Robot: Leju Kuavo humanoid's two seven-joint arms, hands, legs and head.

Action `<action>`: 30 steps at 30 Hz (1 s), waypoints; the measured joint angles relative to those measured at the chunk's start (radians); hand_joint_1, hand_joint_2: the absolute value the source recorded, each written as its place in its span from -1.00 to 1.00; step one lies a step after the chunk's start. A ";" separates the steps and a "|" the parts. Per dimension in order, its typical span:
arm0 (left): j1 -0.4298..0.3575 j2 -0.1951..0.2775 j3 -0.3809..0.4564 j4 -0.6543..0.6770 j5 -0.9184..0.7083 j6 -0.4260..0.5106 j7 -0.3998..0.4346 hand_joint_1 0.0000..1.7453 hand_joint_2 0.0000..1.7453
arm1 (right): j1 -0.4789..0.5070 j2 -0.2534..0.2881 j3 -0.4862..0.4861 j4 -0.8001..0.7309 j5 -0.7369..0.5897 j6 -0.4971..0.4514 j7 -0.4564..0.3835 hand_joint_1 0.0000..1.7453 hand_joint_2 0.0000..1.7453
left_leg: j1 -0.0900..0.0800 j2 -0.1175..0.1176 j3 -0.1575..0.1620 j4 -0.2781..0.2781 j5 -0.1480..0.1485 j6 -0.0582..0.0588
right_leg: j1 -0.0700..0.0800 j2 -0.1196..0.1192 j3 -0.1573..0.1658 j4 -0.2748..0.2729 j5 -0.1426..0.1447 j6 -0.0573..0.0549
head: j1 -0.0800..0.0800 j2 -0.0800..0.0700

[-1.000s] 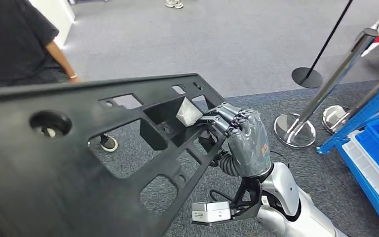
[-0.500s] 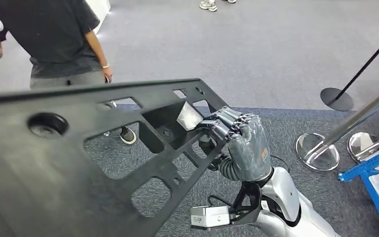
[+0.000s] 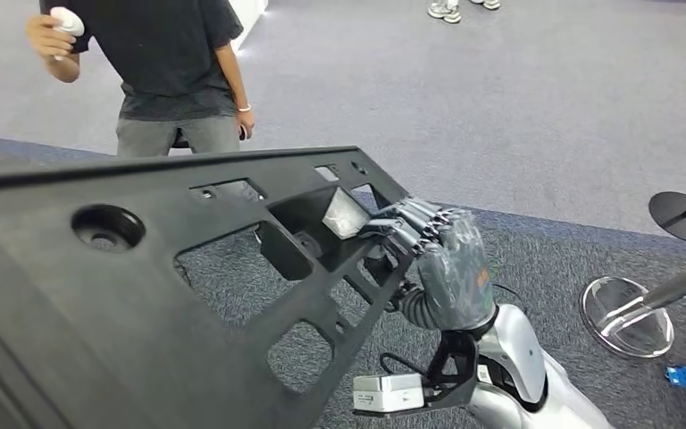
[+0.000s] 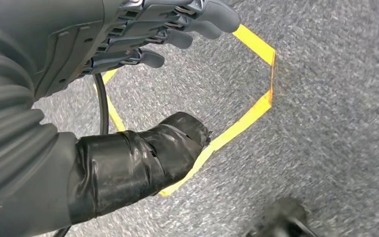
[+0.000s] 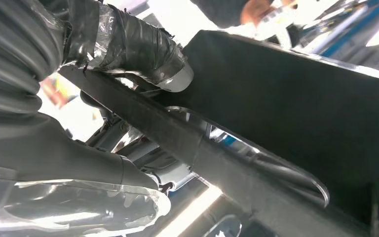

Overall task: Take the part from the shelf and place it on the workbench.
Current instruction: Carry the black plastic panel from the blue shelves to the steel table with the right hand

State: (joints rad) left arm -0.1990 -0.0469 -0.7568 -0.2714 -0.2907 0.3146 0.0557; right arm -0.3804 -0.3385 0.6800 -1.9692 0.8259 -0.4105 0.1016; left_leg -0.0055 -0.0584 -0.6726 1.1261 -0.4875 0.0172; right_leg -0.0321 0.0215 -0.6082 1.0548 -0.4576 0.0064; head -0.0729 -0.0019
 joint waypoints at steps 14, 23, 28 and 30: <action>-0.009 0.000 0.000 -0.004 0.000 0.002 0.003 -1.00 1.00 | -0.002 0.000 -0.005 -0.004 -0.006 0.000 -0.003 1.00 1.00 | 0.002 0.075 0.033 -0.092 0.059 0.029 | 0.008 -0.091 0.043 0.004 -0.049 0.037 | 0.000 0.000; -0.015 -0.001 0.000 -0.008 0.004 0.002 0.003 -1.00 1.00 | 0.005 0.000 -0.009 -0.005 -0.017 0.000 -0.003 1.00 1.00 | -0.004 -0.028 0.058 -0.088 0.041 0.046 | 0.011 0.007 -0.045 0.080 -0.004 0.025 | 0.009 0.000; -0.011 0.001 -0.001 -0.008 0.004 0.003 0.003 -1.00 1.00 | 0.003 0.000 -0.013 -0.007 -0.018 0.000 -0.003 1.00 1.00 | 0.002 -0.062 0.044 -0.080 0.036 0.018 | 0.009 0.027 0.000 -0.011 0.009 0.011 | 0.010 0.000; -0.012 0.003 -0.001 -0.008 0.005 0.003 0.003 -1.00 1.00 | 0.001 0.000 -0.013 -0.008 -0.018 0.002 -0.003 1.00 1.00 | 0.000 -0.018 0.024 -0.038 0.012 0.005 | 0.005 0.005 0.011 -0.021 0.009 -0.001 | 0.002 0.000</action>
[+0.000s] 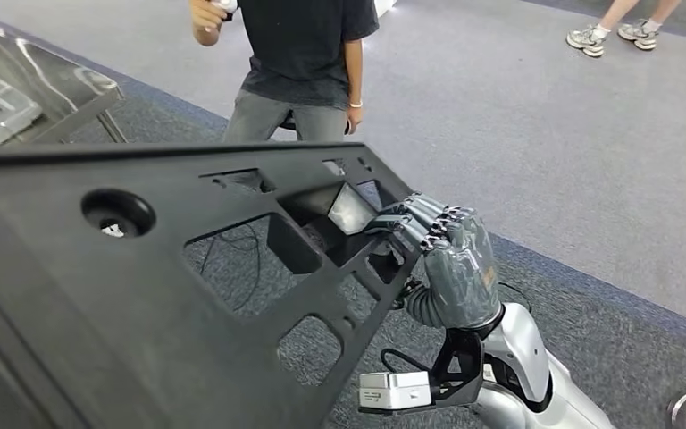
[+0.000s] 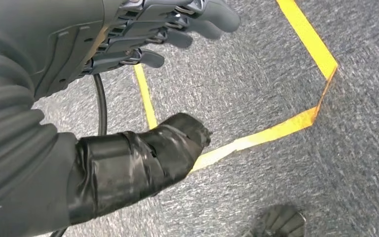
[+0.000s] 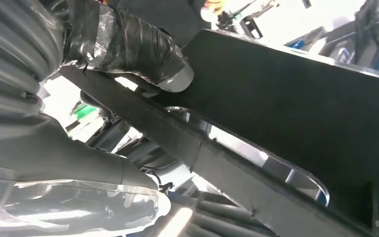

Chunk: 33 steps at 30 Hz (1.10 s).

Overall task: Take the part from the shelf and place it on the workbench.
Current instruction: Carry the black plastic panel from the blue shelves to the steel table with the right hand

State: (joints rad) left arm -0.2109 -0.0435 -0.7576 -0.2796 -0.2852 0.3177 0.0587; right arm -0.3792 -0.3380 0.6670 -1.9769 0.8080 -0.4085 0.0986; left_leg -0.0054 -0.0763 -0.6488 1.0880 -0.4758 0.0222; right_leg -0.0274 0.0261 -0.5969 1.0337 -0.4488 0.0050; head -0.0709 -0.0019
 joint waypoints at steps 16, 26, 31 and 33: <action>-0.004 0.001 0.000 0.000 0.004 -0.009 0.005 -1.00 1.00 | 0.002 0.000 -0.002 0.000 -0.002 0.007 0.000 1.00 1.00 | 0.013 0.080 0.016 -0.069 0.057 0.022 | 0.003 -0.073 0.023 0.065 -0.090 0.040 | 0.000 0.000; -0.008 0.001 0.000 0.000 0.010 -0.018 0.008 -1.00 1.00 | 0.014 -0.001 -0.003 0.001 -0.007 0.008 0.001 1.00 1.00 | 0.013 -0.038 0.005 -0.032 0.031 0.009 | -0.006 0.038 -0.029 0.037 -0.007 0.032 | 0.007 0.000; -0.002 0.004 0.000 0.000 0.010 -0.023 0.012 -1.00 1.00 | 0.013 -0.001 -0.004 0.001 -0.007 0.011 0.003 1.00 1.00 | 0.015 0.002 -0.029 0.021 0.004 -0.019 | -0.005 -0.002 -0.016 0.024 -0.008 0.002 | 0.000 0.000; -0.006 0.004 0.000 0.000 0.010 -0.024 0.012 -1.00 1.00 | 0.013 -0.001 -0.005 0.001 -0.007 0.012 0.003 1.00 1.00 | 0.016 0.052 -0.085 0.133 -0.047 -0.027 | -0.001 -0.025 -0.012 0.022 -0.011 -0.005 | -0.007 0.000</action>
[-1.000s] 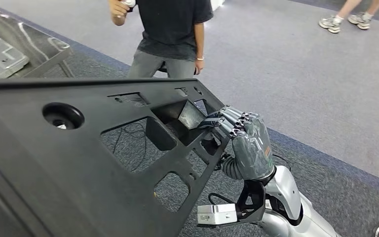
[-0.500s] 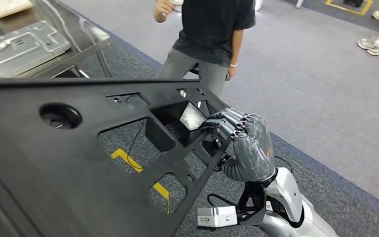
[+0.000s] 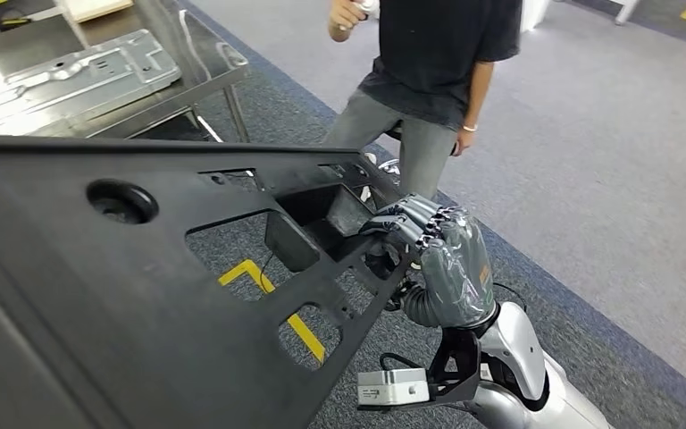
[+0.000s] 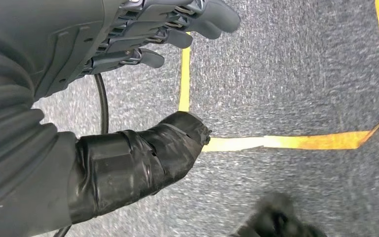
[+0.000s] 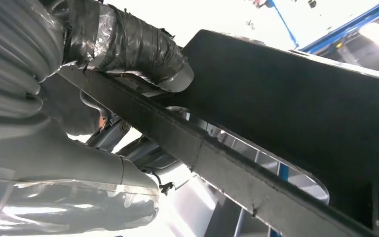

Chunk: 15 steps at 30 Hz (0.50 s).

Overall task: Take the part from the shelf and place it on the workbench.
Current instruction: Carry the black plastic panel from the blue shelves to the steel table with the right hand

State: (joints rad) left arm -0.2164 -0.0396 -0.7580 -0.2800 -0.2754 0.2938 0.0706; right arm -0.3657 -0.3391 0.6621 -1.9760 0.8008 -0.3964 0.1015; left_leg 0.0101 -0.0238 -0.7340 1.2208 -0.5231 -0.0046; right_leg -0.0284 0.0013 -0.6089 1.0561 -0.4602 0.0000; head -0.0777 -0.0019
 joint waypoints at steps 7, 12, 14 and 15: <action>-0.003 0.002 0.000 0.000 0.000 -0.005 0.003 -1.00 1.00 | 0.001 0.000 -0.001 0.000 -0.006 0.001 0.000 1.00 1.00 | -0.012 0.055 0.064 -0.136 0.085 0.028 | 0.014 -0.075 0.023 -0.004 -0.019 0.001 | 0.001 0.000; -0.001 0.004 0.000 0.000 0.001 -0.006 0.005 -1.00 1.00 | 0.000 0.000 -0.004 0.001 -0.009 0.001 -0.001 1.00 1.00 | -0.016 0.038 0.098 -0.196 0.092 0.052 | 0.017 -0.093 0.042 -0.015 -0.030 0.026 | 0.003 0.000; -0.001 0.004 0.000 0.000 0.002 -0.007 0.006 -1.00 1.00 | -0.001 0.000 -0.006 0.001 -0.010 0.000 -0.002 1.00 1.00 | -0.008 0.021 0.113 -0.211 0.097 0.061 | 0.014 -0.049 0.015 0.048 -0.067 0.032 | 0.007 0.000; -0.002 0.004 0.000 0.000 0.003 -0.007 0.006 -1.00 1.00 | 0.000 0.000 -0.008 0.002 -0.010 0.000 -0.003 1.00 1.00 | -0.009 0.012 0.116 -0.213 0.097 0.063 | 0.012 -0.026 -0.014 0.108 -0.094 0.033 | 0.009 0.000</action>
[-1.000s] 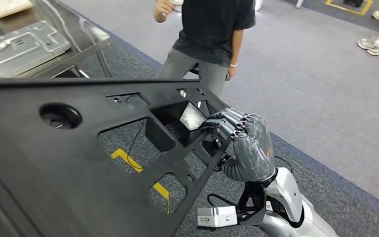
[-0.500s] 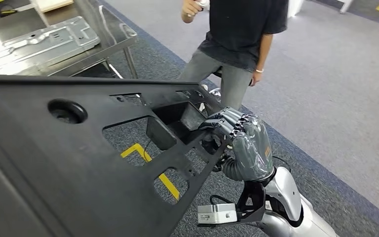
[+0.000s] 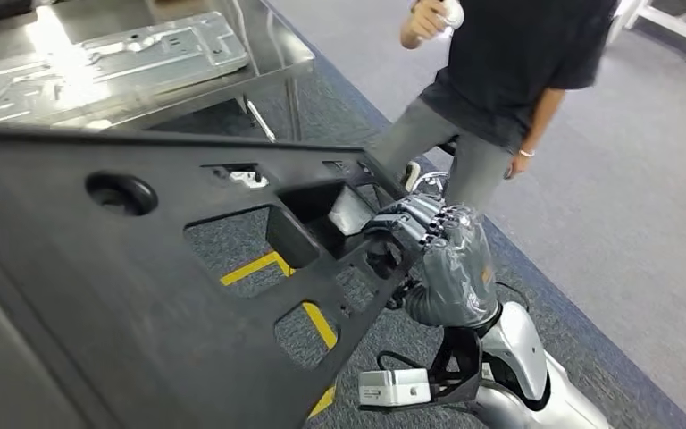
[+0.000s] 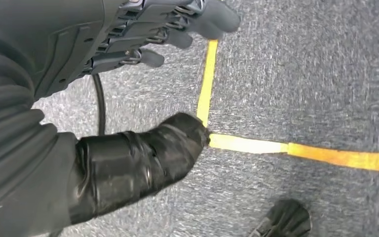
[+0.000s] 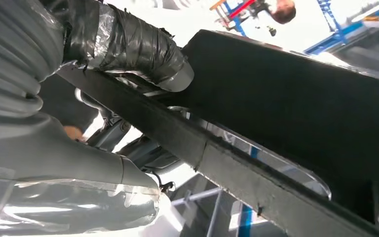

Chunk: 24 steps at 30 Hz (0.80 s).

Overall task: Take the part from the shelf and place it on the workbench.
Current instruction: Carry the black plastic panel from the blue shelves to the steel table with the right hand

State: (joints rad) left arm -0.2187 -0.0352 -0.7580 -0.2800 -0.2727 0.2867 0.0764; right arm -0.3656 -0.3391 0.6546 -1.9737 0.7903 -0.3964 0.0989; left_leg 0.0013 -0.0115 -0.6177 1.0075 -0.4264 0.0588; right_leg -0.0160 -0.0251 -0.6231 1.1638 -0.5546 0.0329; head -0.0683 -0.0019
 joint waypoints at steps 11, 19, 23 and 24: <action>0.002 0.001 0.000 0.000 0.003 -0.005 0.002 -1.00 1.00 | 0.005 -0.001 -0.004 0.006 -0.001 0.000 0.000 1.00 1.00 | 0.005 -0.123 -0.010 0.023 -0.020 -0.029 | -0.009 0.083 0.007 -0.124 0.112 -0.011 | 0.003 0.000; 0.004 0.002 0.000 0.000 0.003 -0.008 0.002 -1.00 1.00 | 0.006 0.000 -0.004 0.008 -0.001 0.000 0.000 1.00 1.00 | 0.011 0.002 -0.154 0.285 -0.110 -0.062 | -0.011 -0.011 0.033 -0.138 0.100 -0.036 | -0.014 0.000; 0.000 0.002 0.000 0.000 0.004 -0.008 0.002 -1.00 1.00 | 0.006 0.000 -0.004 0.009 -0.001 0.000 0.000 1.00 1.00 | 0.000 0.057 -0.037 0.053 -0.006 -0.046 | -0.005 -0.050 0.052 -0.138 0.084 -0.022 | -0.014 0.000; -0.001 0.002 0.000 0.000 0.004 -0.008 0.002 -1.00 1.00 | 0.006 0.000 -0.004 0.009 -0.001 0.000 0.000 1.00 1.00 | -0.005 0.066 -0.024 0.027 -0.004 -0.041 | -0.002 -0.059 0.055 -0.138 0.081 -0.017 | -0.013 0.000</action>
State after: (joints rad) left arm -0.2201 -0.0328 -0.7580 -0.2800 -0.2689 0.2784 0.0788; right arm -0.3600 -0.3391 0.6504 -1.9650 0.7893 -0.3960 0.0984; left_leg -0.0040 0.0547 -0.6421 1.0348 -0.4307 0.0182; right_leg -0.0182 -0.0838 -0.5678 1.0253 -0.4740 0.0159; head -0.0812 -0.0019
